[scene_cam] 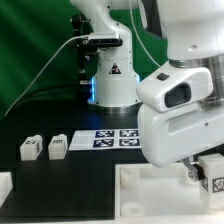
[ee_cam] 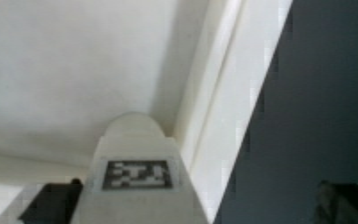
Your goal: Assemble one leg
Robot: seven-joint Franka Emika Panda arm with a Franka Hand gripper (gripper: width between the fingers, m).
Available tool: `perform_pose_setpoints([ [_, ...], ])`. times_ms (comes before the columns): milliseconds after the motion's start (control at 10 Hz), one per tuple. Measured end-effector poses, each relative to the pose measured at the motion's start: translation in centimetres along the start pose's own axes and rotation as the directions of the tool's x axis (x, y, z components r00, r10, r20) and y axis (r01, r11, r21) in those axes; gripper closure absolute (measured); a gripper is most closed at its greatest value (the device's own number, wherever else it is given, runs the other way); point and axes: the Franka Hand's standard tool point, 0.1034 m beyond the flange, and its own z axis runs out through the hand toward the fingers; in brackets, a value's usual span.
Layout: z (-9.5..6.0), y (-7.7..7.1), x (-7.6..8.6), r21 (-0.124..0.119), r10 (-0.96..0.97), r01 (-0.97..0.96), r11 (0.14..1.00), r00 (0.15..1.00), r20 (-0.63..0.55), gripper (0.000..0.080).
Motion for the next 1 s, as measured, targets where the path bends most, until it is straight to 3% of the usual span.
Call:
perform_pose_setpoints([
  [300, -0.22, 1.08, 0.16, -0.005, 0.012, -0.012, 1.0, 1.0, -0.017, 0.015],
  [400, -0.32, 1.35, 0.54, -0.012, 0.014, -0.015, 1.0, 0.999, -0.045, 0.0275],
  [500, -0.29, 1.33, 0.54, -0.013, 0.014, -0.015, 1.0, 0.999, -0.046, 0.0275],
  [600, -0.27, 1.32, 0.54, -0.013, 0.014, -0.014, 1.0, 0.999, -0.046, 0.043],
  [700, -0.28, 1.32, 0.54, -0.013, 0.016, -0.017, 1.0, 0.999, -0.047, 0.0505],
  [1000, -0.28, 1.38, 0.55, -0.005, 0.165, -0.165, 0.986, 0.985, -0.049, 0.0505],
])
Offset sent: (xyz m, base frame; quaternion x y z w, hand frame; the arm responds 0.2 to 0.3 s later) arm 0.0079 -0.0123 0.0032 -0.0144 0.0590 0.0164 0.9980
